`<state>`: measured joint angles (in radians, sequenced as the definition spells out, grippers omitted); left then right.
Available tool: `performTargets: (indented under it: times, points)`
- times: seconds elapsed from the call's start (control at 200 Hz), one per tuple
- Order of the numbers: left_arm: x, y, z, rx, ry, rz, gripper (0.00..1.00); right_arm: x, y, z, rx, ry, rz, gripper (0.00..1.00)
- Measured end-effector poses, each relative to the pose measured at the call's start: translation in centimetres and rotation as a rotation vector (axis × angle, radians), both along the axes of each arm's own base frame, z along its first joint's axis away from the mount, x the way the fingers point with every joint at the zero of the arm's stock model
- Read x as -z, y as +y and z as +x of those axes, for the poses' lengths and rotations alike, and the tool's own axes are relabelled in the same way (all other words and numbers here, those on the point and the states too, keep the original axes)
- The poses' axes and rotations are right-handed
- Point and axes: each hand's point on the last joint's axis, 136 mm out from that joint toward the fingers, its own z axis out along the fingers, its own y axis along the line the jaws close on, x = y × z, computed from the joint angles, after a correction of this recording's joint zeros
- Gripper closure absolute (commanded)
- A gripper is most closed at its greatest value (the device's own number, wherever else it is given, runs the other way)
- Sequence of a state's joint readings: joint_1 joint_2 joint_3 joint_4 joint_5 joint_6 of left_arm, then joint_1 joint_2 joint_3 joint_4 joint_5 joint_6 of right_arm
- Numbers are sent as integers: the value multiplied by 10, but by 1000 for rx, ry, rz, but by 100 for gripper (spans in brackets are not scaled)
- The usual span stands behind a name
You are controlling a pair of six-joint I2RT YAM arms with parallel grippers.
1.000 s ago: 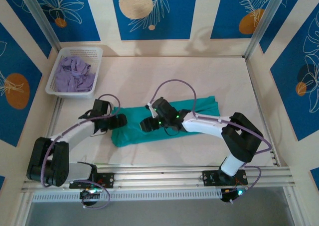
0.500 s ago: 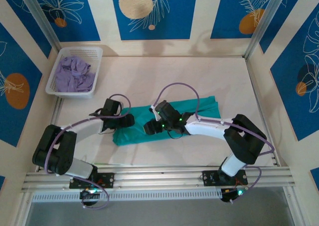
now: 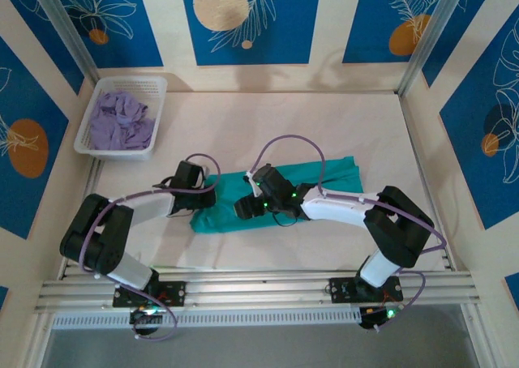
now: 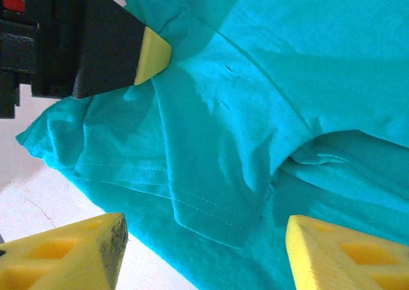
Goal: Fold the inside-out t-shirt
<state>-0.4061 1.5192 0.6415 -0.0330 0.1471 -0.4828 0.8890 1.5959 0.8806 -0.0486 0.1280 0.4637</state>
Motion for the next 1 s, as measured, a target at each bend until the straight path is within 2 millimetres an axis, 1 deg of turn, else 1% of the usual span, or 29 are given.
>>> performTargets:
  times: [0.115,0.18,0.25,0.39,0.52,0.58,0.63,0.675,0.73,0.78,0.835,0.925,1.0]
  points:
    - [-3,9,2,-2,-8,47,100,0,-9,0,16,-4,-9,33]
    - [-11,17,3,-7,-19,85,100,-5,-16,1,31,-13,-6,33]
    - [-25,27,9,-14,-41,135,100,-13,-26,5,57,-30,6,33]
    - [-69,48,26,-27,-98,278,100,-33,-52,14,121,-72,48,33]
    - [-114,74,40,-36,-135,460,100,-43,-80,20,187,-97,77,34]
    - [-135,91,45,-39,-143,576,100,-47,-95,23,221,-107,90,34]
    - [-152,109,50,-50,-148,693,100,-51,-106,23,244,-114,105,34]
    - [-166,127,55,-53,-142,806,100,-54,-115,24,265,-122,116,34]
    - [-178,143,59,-58,-130,911,100,-57,-123,24,283,-130,126,34]
    - [-186,156,62,-49,-110,998,100,-61,-128,22,291,-138,139,34]
    - [-192,163,65,-39,-88,1057,100,-65,-131,21,292,-143,151,34]
    - [-196,164,70,-13,-61,1110,100,-67,-134,19,296,-144,158,34]
    - [-194,159,73,12,-49,1132,100,-66,-135,18,295,-139,156,34]
